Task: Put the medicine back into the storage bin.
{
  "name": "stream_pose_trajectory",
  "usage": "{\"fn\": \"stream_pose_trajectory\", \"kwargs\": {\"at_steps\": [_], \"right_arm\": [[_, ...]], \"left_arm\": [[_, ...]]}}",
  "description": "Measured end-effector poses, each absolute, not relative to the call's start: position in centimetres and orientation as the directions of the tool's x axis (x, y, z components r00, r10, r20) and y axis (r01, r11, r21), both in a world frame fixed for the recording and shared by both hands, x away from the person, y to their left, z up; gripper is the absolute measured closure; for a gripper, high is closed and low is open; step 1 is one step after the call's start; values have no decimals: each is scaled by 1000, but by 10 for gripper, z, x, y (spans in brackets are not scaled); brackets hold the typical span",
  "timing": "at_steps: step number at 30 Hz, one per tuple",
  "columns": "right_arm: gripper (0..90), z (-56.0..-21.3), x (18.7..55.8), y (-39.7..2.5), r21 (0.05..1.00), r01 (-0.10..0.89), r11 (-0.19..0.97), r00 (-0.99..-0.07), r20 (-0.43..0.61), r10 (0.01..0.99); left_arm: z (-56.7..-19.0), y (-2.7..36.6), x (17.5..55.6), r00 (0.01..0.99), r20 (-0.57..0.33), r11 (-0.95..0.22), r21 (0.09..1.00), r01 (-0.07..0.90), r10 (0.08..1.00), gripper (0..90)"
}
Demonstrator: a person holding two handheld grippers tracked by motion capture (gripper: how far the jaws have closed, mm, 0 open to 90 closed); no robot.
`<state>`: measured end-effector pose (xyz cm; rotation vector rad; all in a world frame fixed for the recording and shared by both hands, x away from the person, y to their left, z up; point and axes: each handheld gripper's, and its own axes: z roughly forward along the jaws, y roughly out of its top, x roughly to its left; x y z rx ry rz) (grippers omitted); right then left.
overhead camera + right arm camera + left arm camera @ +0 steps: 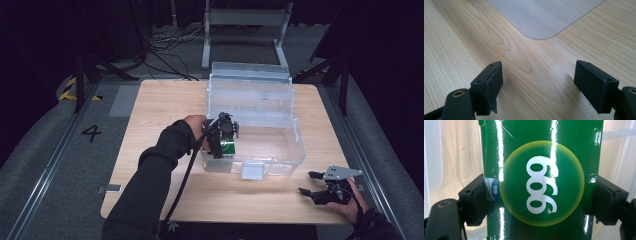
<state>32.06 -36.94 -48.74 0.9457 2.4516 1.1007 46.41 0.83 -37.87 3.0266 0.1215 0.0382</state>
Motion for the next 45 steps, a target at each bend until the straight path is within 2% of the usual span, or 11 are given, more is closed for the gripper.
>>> {"fn": "stream_pose_trajectory", "kwargs": {"at_steps": [6,15,24,30,35,42,45], "right_arm": [[235,-487,320,-369,746,451,490,-739,4,674],[236,-487,319,-369,746,455,486,-738,10,675],[235,-487,320,-369,747,453,487,-739,8,674],[235,-487,320,-369,747,452,489,-740,7,673],[235,-487,319,-369,746,452,489,-739,6,673],[235,-487,319,-369,746,453,488,-738,7,675],[235,-487,319,-369,746,453,487,-738,8,674]], "left_arm": [[-384,6,465,997,40,-993,94,65,69,167],[-386,7,466,996,22,-989,123,81,85,157],[-386,6,469,999,5,-990,134,41,42,161],[-385,4,465,996,37,-991,109,72,76,157],[-378,8,461,994,46,-986,143,87,94,152],[-376,9,462,994,38,-986,137,99,105,154],[-369,12,461,994,47,-979,185,88,99,164]]}}
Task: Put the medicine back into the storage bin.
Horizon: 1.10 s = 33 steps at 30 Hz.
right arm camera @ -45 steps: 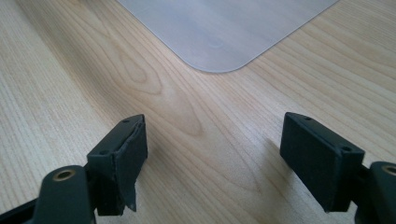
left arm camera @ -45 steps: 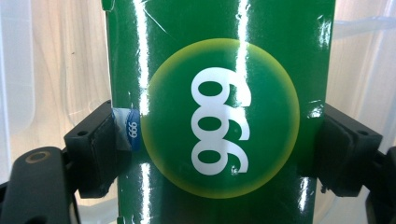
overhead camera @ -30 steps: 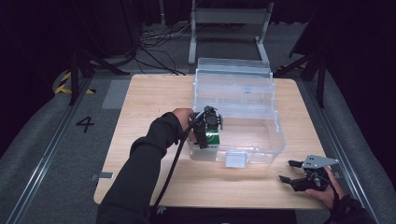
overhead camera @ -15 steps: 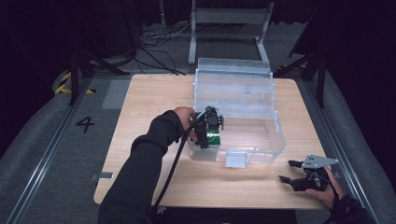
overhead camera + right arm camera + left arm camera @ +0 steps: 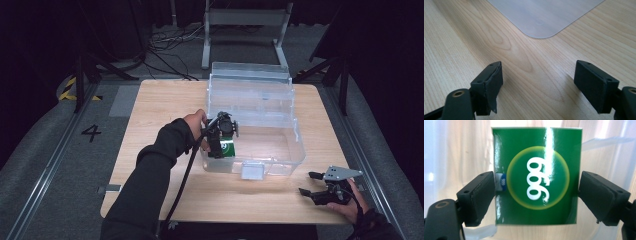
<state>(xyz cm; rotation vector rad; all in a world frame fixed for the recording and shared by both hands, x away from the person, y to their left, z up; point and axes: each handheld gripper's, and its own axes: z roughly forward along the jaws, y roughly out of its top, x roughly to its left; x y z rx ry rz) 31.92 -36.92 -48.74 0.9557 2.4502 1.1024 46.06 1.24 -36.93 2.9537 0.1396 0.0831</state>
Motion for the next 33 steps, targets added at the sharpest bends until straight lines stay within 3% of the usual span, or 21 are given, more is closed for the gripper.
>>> {"fn": "stream_pose_trajectory", "kwargs": {"at_steps": [1,8,25,33], "right_arm": [[235,-487,319,-369,747,453,487,-739,8,674],[235,-487,319,-369,746,452,489,-739,7,674],[235,-487,319,-369,746,453,488,-738,7,674],[264,-486,319,-372,743,461,485,-736,16,676]], "left_arm": [[-360,16,460,994,32,-966,244,89,100,171],[-347,18,459,992,36,-964,245,105,118,179],[-315,42,444,978,134,-907,411,92,161,179],[-310,68,439,951,160,-830,540,139,264,220]]}}
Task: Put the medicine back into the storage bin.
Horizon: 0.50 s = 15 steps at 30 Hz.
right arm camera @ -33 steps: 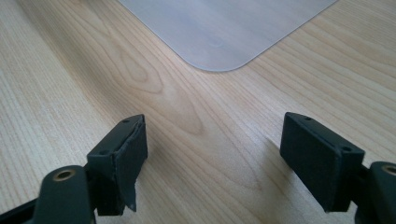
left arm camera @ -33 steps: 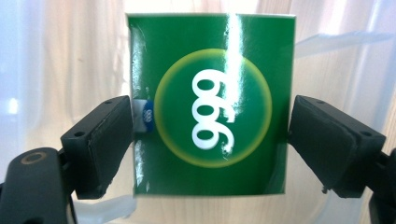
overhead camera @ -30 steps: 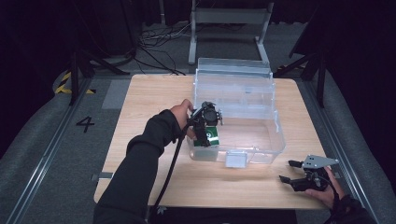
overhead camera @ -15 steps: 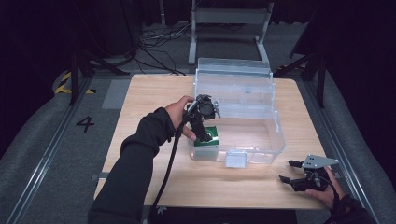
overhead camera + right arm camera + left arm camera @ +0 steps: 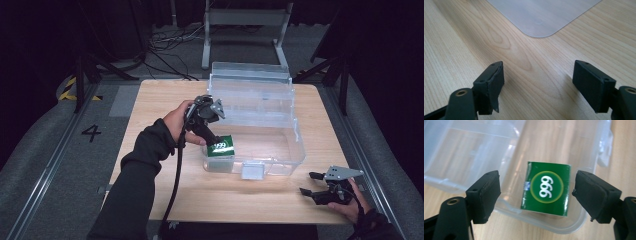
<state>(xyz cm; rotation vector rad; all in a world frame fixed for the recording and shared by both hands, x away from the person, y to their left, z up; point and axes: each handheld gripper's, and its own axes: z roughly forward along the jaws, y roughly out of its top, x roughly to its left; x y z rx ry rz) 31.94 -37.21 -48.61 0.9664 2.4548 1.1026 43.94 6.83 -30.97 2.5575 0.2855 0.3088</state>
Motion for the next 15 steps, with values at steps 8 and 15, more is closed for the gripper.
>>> {"fn": "stream_pose_trajectory", "kwargs": {"at_steps": [8,15], "right_arm": [[338,-469,320,-382,773,456,442,-726,36,687],[368,-433,326,-397,821,410,396,-706,11,708]], "left_arm": [[-317,97,426,938,131,-737,656,162,323,248],[-332,106,402,938,119,-698,700,154,325,266]]}}
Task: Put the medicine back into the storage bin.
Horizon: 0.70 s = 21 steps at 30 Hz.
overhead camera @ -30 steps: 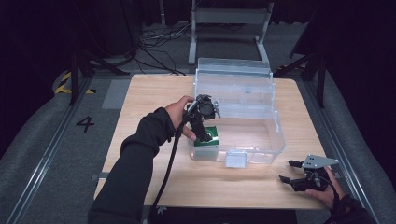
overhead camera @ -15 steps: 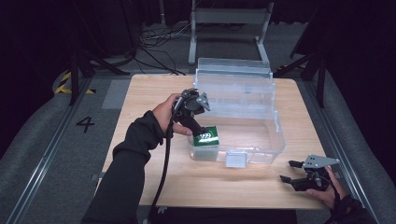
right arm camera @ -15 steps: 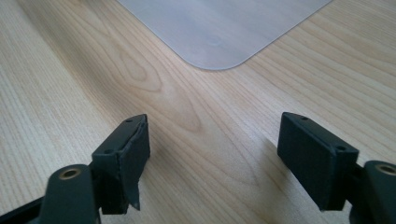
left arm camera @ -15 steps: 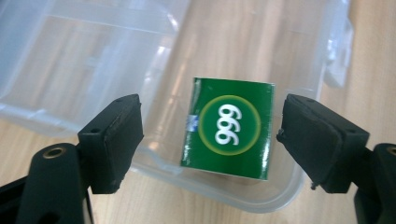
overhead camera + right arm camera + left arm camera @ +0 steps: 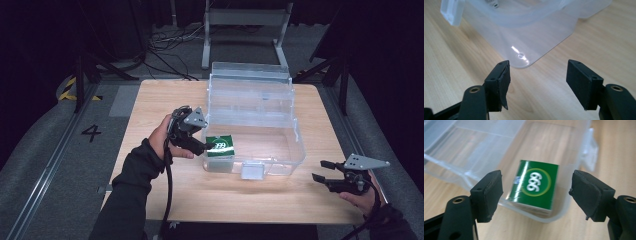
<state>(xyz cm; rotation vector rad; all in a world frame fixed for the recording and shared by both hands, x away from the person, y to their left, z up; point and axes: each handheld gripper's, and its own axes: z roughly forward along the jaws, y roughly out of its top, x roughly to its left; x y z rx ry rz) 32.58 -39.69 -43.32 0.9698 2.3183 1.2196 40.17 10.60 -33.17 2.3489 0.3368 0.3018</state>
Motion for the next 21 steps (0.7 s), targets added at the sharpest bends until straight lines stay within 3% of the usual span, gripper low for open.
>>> {"fn": "stream_pose_trajectory", "kwargs": {"at_steps": [8,15,21], "right_arm": [[388,-379,357,-400,861,337,381,-686,-53,726],[410,-337,392,-378,856,264,445,-709,-141,691],[435,-303,420,-349,854,198,482,-739,-193,646]], "left_arm": [[-354,95,377,958,105,-704,700,120,268,306],[-371,85,372,959,101,-711,692,124,265,372],[-380,79,373,959,107,-726,677,122,261,481]]}}
